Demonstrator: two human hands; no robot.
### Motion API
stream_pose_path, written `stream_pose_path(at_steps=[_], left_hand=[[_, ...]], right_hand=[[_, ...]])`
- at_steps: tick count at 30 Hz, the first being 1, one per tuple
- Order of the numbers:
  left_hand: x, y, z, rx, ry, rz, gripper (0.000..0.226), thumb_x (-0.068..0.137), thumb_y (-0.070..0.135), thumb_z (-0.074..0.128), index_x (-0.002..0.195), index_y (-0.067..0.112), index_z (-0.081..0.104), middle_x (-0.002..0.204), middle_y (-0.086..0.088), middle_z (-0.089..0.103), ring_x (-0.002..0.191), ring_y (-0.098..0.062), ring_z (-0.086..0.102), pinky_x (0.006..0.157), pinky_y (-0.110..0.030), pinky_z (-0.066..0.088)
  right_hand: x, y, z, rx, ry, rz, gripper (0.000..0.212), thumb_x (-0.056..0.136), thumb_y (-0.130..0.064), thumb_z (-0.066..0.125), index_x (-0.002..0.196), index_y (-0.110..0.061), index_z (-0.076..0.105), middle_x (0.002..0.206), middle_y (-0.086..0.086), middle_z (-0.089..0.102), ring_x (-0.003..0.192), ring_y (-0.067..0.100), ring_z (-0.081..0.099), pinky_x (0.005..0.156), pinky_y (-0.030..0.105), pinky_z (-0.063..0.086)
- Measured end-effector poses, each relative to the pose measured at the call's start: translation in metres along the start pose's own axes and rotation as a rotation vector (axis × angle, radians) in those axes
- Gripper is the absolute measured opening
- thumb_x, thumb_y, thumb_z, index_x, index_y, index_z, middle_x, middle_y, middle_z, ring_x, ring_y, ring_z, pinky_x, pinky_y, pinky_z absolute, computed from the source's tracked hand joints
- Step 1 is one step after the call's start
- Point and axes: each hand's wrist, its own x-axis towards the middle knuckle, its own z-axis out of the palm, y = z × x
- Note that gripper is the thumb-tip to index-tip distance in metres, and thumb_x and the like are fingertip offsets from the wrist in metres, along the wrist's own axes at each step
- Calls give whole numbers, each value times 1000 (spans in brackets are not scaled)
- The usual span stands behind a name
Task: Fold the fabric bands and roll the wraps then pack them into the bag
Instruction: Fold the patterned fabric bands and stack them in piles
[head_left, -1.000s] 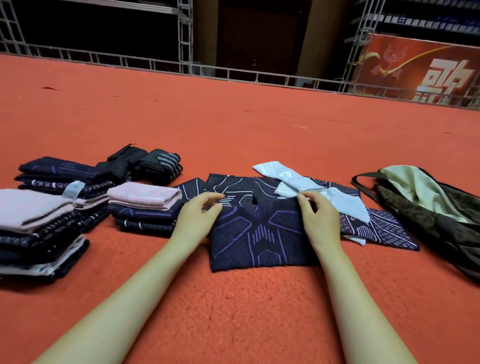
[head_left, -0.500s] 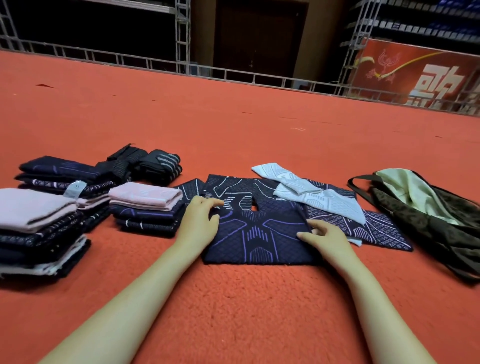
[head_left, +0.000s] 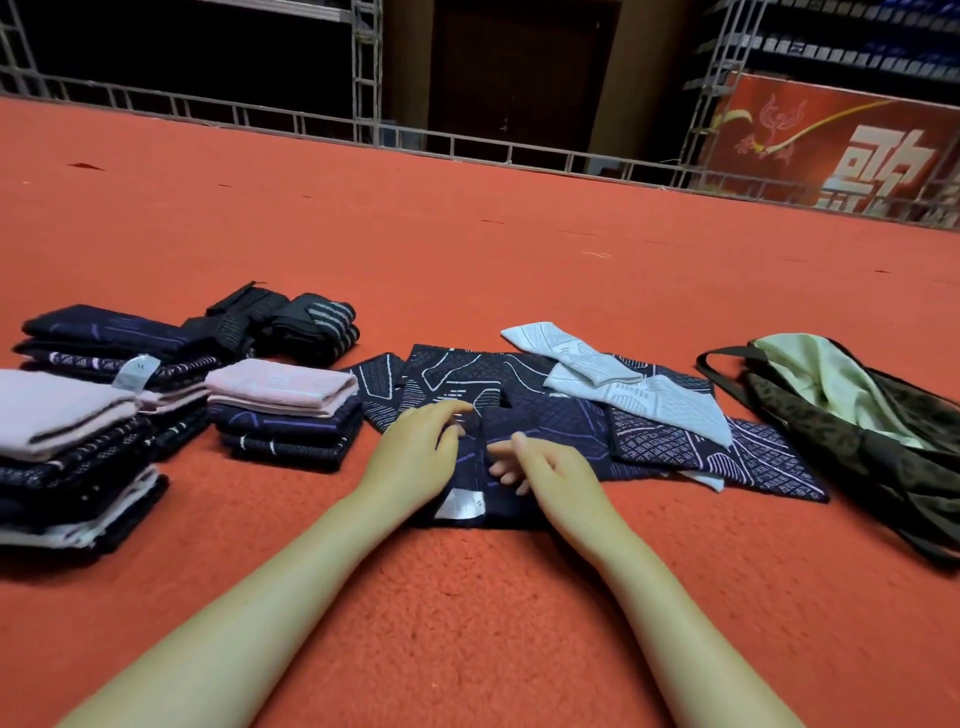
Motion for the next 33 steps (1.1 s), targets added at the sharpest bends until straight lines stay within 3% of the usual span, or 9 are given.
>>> stream_pose_path(at_steps=[3, 6, 12, 16, 19, 23, 26, 29, 33], left_hand=[[-1, 4, -1, -13, -27, 0, 31, 95, 17, 44, 122, 24, 58, 103, 8, 67, 107, -17, 53, 91, -29, 39], [-4, 5, -1, 34, -72, 47, 30, 92, 32, 48, 119, 28, 60, 106, 10, 65, 105, -15, 50, 94, -30, 39], [-6, 5, 2, 106, -150, 87, 45, 77, 47, 51, 119, 33, 59, 103, 12, 60, 104, -14, 48, 95, -37, 40], [-8, 3, 2, 124, -156, 87, 46, 79, 44, 54, 123, 32, 57, 108, 7, 58, 108, -17, 46, 97, -39, 39], [-9, 5, 2, 137, -160, 77, 42, 84, 38, 59, 126, 32, 55, 114, 7, 55, 113, -15, 41, 100, -37, 36], [-10, 8, 2, 129, -152, 72, 43, 84, 37, 61, 126, 33, 55, 115, 10, 51, 114, -12, 38, 101, -33, 34], [-10, 10, 4, 74, -103, 91, 43, 81, 35, 67, 123, 32, 58, 108, 12, 49, 109, -9, 37, 95, -23, 32], [-10, 14, 4, 5, -52, 112, 43, 78, 31, 72, 120, 30, 61, 100, 12, 49, 101, -7, 37, 87, -16, 30], [-11, 23, 7, -161, -74, 141, 33, 81, 20, 69, 114, 25, 66, 96, 8, 61, 94, -7, 52, 84, -17, 39]], right_hand=[[1, 10, -9, -193, 106, -83, 20, 88, -12, 59, 102, -23, 70, 94, -10, 62, 86, -1, 56, 81, 14, 41], [1, 19, -9, -388, 122, -55, 37, 80, -18, 68, 116, -25, 63, 108, -9, 49, 107, 8, 42, 94, 17, 32], [1, 18, -11, -286, 63, 1, 55, 77, -15, 71, 128, -23, 54, 120, -5, 49, 110, 6, 48, 100, 23, 38], [1, 13, -9, -119, 153, -11, 28, 88, -13, 62, 114, -21, 65, 111, -9, 56, 96, -8, 51, 81, 6, 37], [4, 12, -10, 39, 223, 95, 27, 93, -11, 55, 117, -16, 65, 112, -7, 62, 94, -11, 54, 80, 0, 38], [6, 13, -13, 330, 127, 256, 25, 88, -15, 62, 113, -17, 67, 101, 14, 70, 92, 17, 62, 82, 31, 45], [7, 9, -11, 548, 106, 270, 28, 70, -22, 69, 98, -21, 72, 101, 40, 57, 87, 26, 48, 75, 40, 34], [7, 5, -10, 667, 195, 244, 59, 62, -24, 71, 119, -13, 62, 94, 31, 60, 87, 25, 51, 78, 40, 40], [3, -2, -11, 752, 204, 142, 58, 65, -23, 71, 120, -10, 60, 92, 14, 55, 85, 22, 52, 80, 37, 41]])
